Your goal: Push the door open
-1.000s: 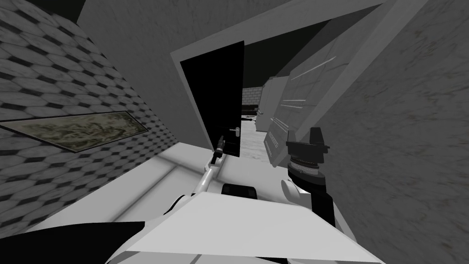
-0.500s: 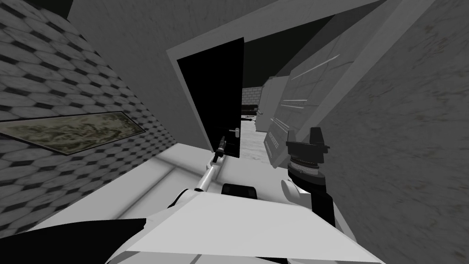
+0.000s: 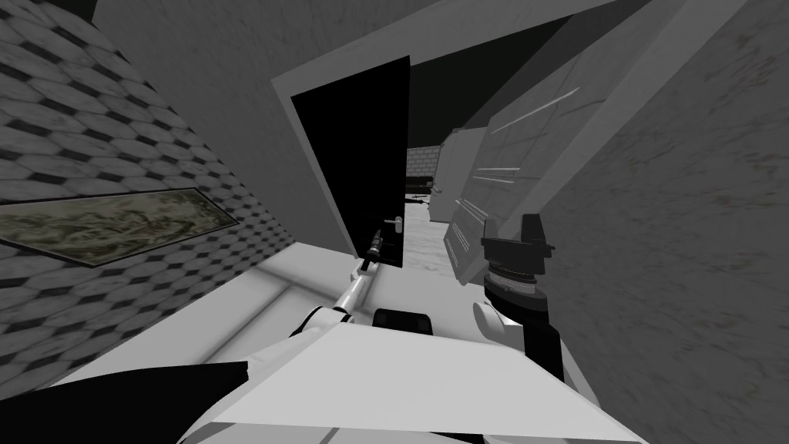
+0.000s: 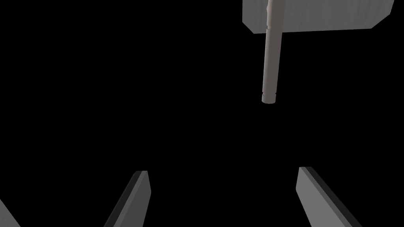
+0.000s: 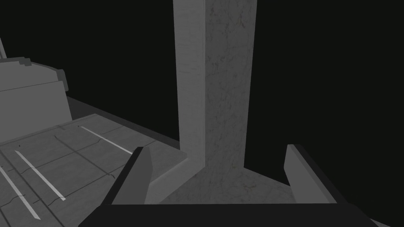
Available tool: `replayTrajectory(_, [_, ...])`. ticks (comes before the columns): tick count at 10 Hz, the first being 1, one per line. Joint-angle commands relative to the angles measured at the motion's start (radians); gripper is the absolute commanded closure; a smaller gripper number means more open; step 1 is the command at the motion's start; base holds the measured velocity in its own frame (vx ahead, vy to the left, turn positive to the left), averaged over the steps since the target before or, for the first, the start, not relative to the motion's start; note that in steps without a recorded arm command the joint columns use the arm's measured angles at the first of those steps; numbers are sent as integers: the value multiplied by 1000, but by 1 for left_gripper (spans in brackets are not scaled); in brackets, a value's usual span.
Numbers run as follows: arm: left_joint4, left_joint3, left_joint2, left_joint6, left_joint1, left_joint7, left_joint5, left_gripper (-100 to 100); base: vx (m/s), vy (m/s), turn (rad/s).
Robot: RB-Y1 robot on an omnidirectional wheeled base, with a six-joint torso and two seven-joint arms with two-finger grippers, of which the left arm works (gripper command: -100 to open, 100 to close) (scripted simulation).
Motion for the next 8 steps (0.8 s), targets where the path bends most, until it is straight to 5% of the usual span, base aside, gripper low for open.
replayTrajectory(1, [49, -1, -4, 3, -28, -2, 2, -100, 93, -6, -22])
replayTrajectory(8, [274, -1, -22, 3, -162, -8, 14, -100, 90, 8, -18])
